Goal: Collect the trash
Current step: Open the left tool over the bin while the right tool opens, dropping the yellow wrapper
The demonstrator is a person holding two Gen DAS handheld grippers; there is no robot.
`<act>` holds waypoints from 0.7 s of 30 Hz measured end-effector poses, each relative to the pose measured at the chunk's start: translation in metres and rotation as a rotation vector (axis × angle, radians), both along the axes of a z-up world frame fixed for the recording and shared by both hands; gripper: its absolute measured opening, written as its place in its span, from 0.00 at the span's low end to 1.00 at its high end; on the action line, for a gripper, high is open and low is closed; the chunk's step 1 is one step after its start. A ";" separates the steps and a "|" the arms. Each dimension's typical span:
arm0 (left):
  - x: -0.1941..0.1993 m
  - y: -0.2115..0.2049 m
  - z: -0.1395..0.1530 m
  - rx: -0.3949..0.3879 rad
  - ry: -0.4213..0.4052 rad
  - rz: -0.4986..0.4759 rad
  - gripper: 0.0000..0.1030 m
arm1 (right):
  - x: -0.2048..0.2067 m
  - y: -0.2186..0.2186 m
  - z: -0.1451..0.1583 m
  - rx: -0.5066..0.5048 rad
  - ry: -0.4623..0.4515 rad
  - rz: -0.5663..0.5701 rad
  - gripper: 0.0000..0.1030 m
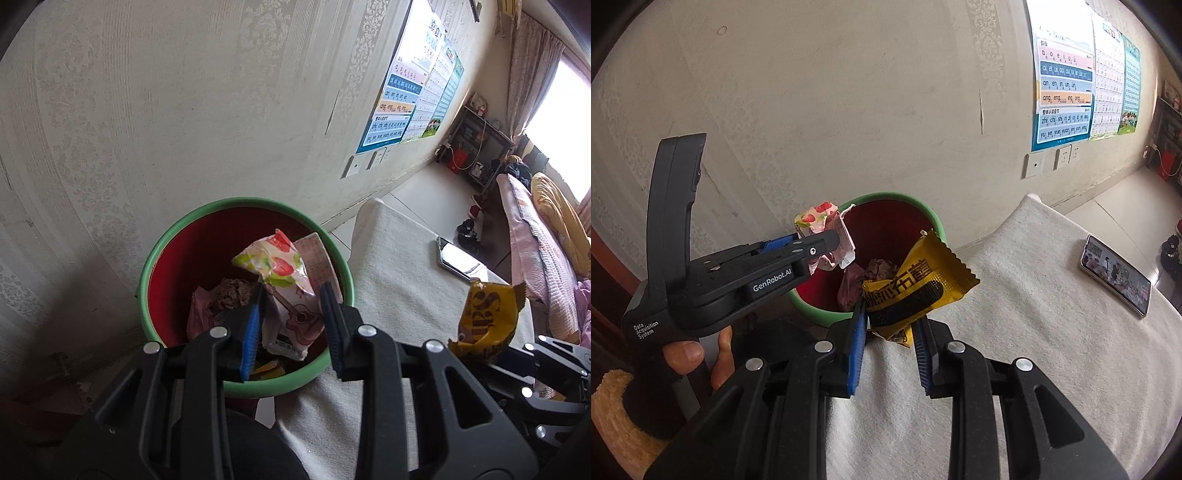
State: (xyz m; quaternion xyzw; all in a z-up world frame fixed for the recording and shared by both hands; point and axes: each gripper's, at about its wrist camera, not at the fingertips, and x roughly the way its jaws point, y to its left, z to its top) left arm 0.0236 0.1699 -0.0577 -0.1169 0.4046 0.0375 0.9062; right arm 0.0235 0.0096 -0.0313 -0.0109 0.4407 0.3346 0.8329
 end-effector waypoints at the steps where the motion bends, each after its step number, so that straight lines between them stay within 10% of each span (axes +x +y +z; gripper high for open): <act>1: 0.000 0.002 0.000 0.002 0.000 0.003 0.29 | 0.001 0.002 -0.001 -0.002 0.001 0.002 0.24; 21: 0.008 0.027 -0.007 0.014 0.018 0.048 0.29 | 0.016 0.033 -0.001 -0.023 -0.018 0.051 0.25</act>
